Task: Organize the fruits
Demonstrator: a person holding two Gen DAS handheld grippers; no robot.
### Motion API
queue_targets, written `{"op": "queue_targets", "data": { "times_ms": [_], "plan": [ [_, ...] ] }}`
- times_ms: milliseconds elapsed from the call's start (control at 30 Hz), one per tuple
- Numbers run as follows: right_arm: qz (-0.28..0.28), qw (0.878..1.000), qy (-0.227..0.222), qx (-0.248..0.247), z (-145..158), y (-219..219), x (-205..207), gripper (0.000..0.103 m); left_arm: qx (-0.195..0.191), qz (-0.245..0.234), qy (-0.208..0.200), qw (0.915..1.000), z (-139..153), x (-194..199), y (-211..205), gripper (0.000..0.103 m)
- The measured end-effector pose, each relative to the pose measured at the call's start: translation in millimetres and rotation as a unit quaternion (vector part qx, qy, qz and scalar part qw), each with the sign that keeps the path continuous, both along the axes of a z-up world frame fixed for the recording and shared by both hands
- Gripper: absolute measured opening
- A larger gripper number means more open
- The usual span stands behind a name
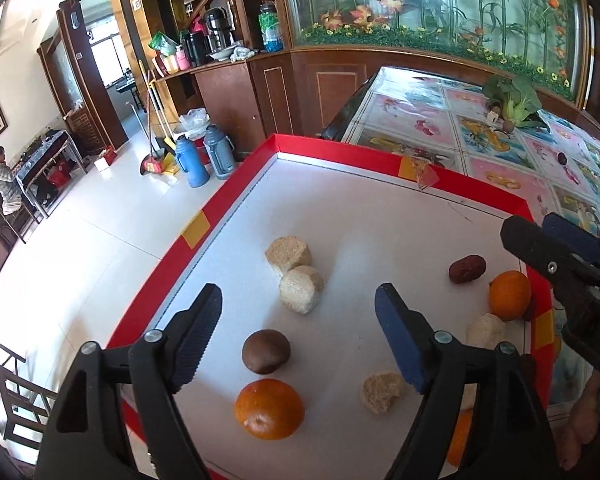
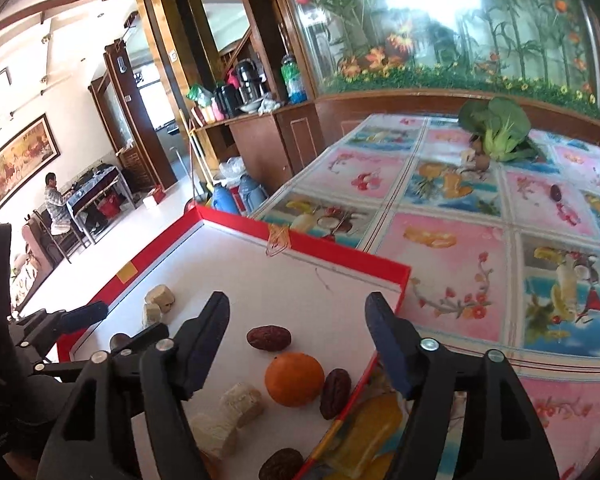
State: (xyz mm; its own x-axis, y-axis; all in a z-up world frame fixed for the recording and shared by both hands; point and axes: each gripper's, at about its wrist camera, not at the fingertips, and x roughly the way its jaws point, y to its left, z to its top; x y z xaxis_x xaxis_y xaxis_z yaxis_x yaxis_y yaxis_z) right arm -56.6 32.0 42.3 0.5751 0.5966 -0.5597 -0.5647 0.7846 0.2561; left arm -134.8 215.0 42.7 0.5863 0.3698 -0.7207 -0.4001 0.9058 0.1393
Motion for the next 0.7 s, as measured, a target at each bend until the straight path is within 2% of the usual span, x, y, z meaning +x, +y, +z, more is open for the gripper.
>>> {"op": "queue_targets", "data": {
  "times_ms": [167, 300, 400, 500, 633, 700],
  "plan": [
    [-0.012, 1.000, -0.021, 0.003, 9.4, -15.0, -10.3, 0.074, 0.013, 0.007, -0.031, 0.9994, 18.9, -18.1, -9.9, 0.095],
    [-0.024, 0.999, -0.042, 0.004, 14.7, -29.8, -27.2, 0.077, 0.012, 0.008, -0.055, 0.9984, 33.2, -32.4, -19.4, 0.102],
    [-0.028, 0.998, -0.059, -0.005, 18.8, -39.6, -42.8, 0.078, 0.013, 0.012, -0.067, 0.9976, 43.2, -43.2, -27.3, 0.103],
    [-0.039, 0.997, -0.068, -0.009, 24.0, -53.1, -56.5, 0.079, 0.032, 0.027, -0.079, 0.9960, 51.2, -54.6, -38.4, 0.103],
    [-0.054, 0.995, -0.082, 0.001, 38.0, -73.9, -69.9, 0.080, 0.031, 0.024, -0.090, 0.9951, 60.8, -69.9, -50.6, 0.103],
    [-0.064, 0.994, -0.090, 0.009, 45.9, -81.1, -75.3, 0.081, 0.046, 0.022, -0.092, 0.9944, 66.0, -79.1, -58.2, 0.103]
  ]
}}
